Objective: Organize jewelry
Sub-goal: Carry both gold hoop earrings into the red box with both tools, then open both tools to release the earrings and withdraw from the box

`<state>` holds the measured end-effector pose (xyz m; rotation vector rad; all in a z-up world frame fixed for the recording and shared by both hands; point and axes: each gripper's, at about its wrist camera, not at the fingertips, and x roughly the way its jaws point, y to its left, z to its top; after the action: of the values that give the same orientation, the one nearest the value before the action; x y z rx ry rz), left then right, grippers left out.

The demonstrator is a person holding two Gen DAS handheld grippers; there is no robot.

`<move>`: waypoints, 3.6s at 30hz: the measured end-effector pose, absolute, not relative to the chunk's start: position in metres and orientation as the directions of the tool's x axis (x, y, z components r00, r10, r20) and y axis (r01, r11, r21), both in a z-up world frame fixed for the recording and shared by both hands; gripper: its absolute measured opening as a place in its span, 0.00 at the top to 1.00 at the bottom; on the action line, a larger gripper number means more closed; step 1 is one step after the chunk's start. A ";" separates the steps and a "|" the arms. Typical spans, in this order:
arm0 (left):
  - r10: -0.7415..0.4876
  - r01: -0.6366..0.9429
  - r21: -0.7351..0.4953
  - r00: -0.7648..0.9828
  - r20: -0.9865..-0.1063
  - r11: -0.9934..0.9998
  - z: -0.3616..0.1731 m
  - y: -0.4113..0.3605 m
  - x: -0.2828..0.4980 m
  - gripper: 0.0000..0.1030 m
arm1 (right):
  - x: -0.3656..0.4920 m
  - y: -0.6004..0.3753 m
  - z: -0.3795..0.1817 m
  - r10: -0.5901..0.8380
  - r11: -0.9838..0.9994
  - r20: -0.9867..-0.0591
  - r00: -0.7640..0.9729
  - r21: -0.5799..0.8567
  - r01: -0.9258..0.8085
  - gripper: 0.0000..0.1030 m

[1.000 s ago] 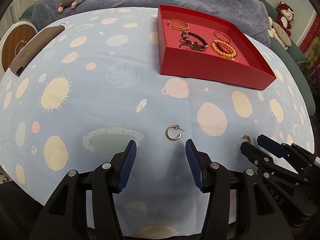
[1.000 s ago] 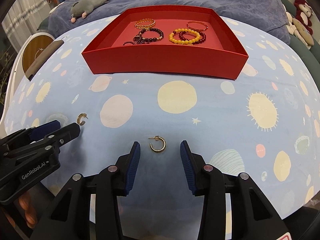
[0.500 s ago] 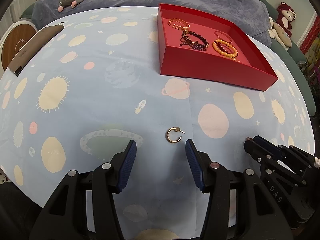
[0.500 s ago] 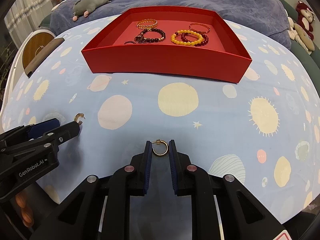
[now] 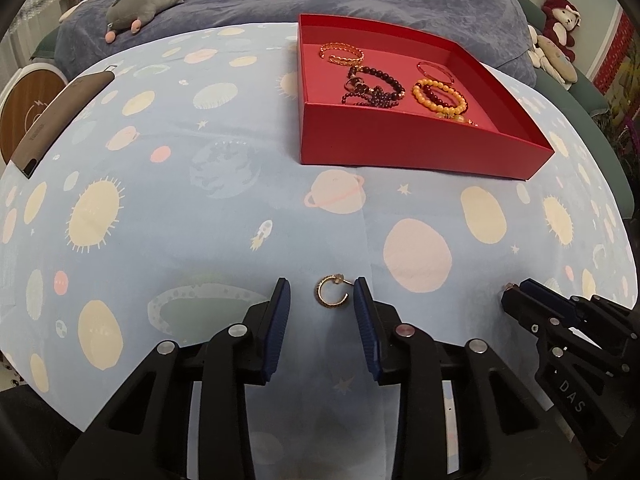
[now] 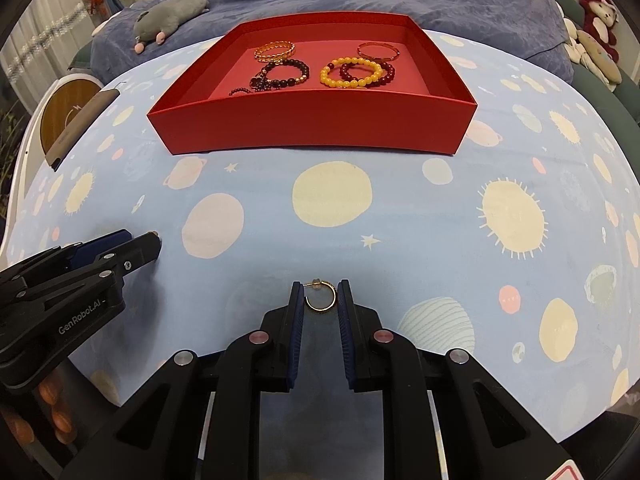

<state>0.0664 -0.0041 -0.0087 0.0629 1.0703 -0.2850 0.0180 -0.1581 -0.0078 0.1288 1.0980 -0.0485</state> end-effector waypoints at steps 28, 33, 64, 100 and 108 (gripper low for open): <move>-0.255 0.296 -0.131 0.433 -0.865 0.946 0.033 -0.027 0.061 0.84 | 0.017 -0.161 0.044 0.046 0.988 -0.842 0.538 0.117 0.099 0.84; -0.264 0.297 -0.137 0.448 -0.854 0.945 0.046 -0.037 0.071 0.84 | 0.027 -0.166 0.062 0.037 0.989 -0.822 0.568 0.112 0.099 0.84; -0.234 0.302 -0.071 0.546 -0.805 0.951 0.075 -0.081 0.202 0.84 | 0.161 -0.215 0.087 -0.009 0.989 -0.752 0.659 0.093 0.119 0.84; -0.154 0.273 0.001 0.546 -0.824 0.962 0.040 -0.108 0.260 0.62 | 0.225 -0.222 0.048 -0.049 0.986 -0.791 0.609 0.057 0.154 0.67; -0.160 0.273 -0.002 0.559 -0.814 0.962 0.063 -0.100 0.234 0.61 | 0.197 -0.216 0.073 -0.068 0.987 -0.784 0.617 0.039 0.159 0.66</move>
<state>0.2339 -0.1005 0.0632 0.1298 0.9447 -0.2560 0.1967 -0.2160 0.0734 0.1085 0.8968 -0.1306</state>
